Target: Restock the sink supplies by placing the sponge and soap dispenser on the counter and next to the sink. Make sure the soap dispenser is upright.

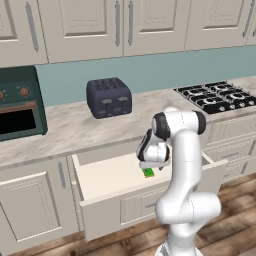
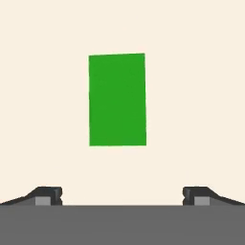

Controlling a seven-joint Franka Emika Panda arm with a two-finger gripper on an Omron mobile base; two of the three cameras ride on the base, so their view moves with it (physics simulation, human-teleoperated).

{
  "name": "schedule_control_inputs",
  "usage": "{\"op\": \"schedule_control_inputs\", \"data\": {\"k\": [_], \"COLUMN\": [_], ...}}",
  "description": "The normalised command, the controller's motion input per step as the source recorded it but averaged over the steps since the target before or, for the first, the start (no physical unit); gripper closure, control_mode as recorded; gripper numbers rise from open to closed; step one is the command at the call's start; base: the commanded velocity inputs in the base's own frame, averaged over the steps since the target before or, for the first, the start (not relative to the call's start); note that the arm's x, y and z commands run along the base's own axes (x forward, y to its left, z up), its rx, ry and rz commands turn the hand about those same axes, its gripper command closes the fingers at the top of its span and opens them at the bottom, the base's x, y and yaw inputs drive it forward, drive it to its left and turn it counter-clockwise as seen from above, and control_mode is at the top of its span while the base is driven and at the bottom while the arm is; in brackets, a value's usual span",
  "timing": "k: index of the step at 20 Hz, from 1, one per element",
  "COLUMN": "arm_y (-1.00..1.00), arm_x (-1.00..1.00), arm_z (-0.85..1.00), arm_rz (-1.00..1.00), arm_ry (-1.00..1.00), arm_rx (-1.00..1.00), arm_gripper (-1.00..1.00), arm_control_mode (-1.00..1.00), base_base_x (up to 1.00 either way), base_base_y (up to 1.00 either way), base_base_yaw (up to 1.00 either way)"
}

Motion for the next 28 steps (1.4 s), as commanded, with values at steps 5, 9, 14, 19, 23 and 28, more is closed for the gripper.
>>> {"op": "schedule_control_inputs", "data": {"k": [5,9,14,19,23,28], "arm_y": [0.11,0.05,0.08,0.00,0.00,0.00], "arm_x": [0.36,0.35,0.31,0.24,0.06,0.05], "arm_z": [-0.08,0.00,-0.11,-0.26,-0.27,-0.21], "arm_rz": [0.03,0.02,0.02,0.02,0.01,0.01], "arm_ry": [0.00,0.00,0.01,0.06,0.04,0.05], "arm_rx": [0.00,0.00,0.00,0.00,0.00,0.00], "arm_gripper": [-1.00,-1.00,-1.00,-1.00,-1.00,-1.00], "arm_control_mode": [-1.00,-1.00,-1.00,-1.00,-1.00,-1.00], "base_base_x": [0.00,0.00,0.00,0.00,0.00,0.00], "base_base_y": [0.00,0.00,0.00,0.00,0.00,0.00], "base_base_yaw": [0.00,0.00,0.00,0.00,0.00,0.00]}}
